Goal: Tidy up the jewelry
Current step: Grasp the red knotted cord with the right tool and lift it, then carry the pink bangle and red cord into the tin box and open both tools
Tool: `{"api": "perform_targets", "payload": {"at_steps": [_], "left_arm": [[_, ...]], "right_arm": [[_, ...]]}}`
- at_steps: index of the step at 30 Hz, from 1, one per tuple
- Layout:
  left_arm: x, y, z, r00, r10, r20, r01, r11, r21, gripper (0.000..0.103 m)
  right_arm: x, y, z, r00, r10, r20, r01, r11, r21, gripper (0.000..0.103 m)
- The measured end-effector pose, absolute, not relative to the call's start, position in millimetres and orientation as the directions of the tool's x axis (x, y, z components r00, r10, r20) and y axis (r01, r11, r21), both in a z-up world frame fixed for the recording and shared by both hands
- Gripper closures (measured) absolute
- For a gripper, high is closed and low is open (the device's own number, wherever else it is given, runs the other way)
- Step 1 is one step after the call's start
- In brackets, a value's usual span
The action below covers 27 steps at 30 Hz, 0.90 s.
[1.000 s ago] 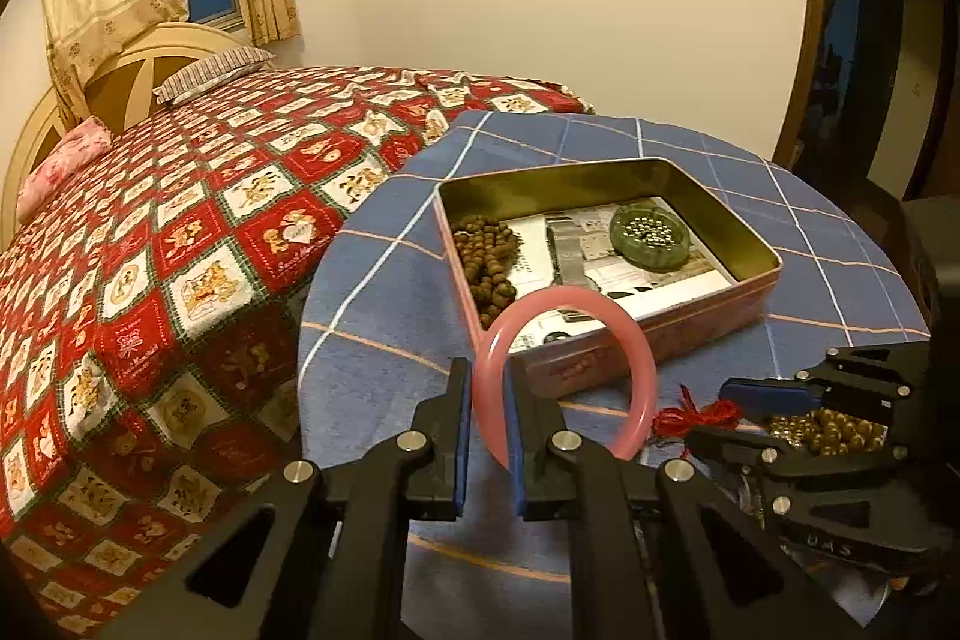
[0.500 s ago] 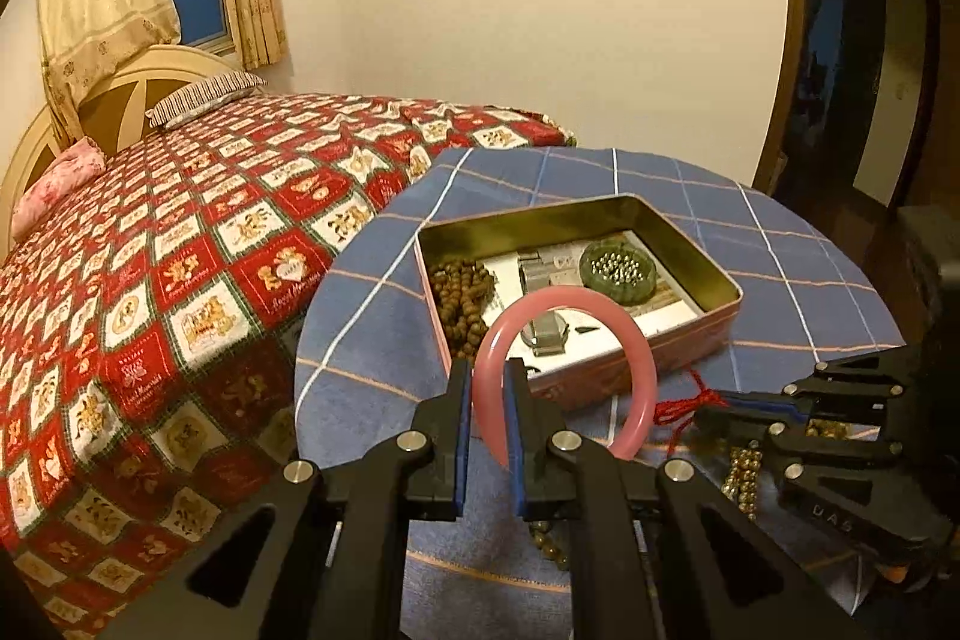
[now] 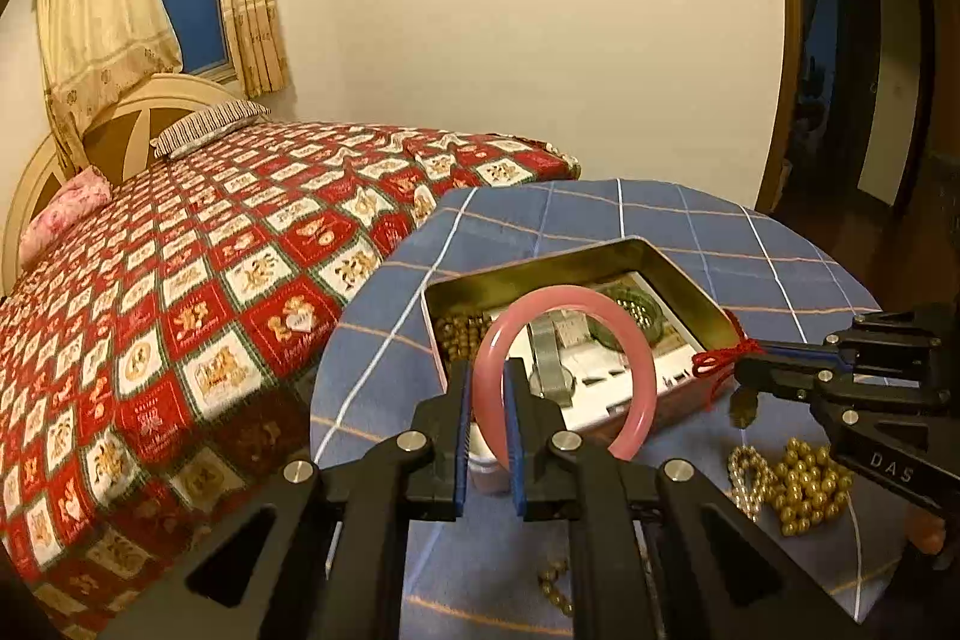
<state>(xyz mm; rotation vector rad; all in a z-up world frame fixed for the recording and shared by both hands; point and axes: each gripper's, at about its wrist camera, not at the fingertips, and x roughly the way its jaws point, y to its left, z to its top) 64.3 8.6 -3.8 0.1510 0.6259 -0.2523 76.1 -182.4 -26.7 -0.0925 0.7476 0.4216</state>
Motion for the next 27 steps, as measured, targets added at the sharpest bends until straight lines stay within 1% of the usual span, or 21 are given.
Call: {"api": "perform_targets", "payload": {"at_steps": [14, 27], "left_arm": [[111.6, 7.1, -7.0, 0.783, -0.146, -0.605, 0.257, 0.961, 0.102, 0.093], [143.8, -3.7, -20.5, 0.767, -0.118, -0.631, 0.263, 0.954, 0.141, 0.093]], "right_arm": [[116.0, -179.0, -8.9, 0.693, 0.308, -0.651, -0.385, 0.922, 0.027, 0.096], [151.4, -174.6, -17.5, 0.693, 0.285, -0.662, -0.364, 0.931, 0.020, 0.096]]}}
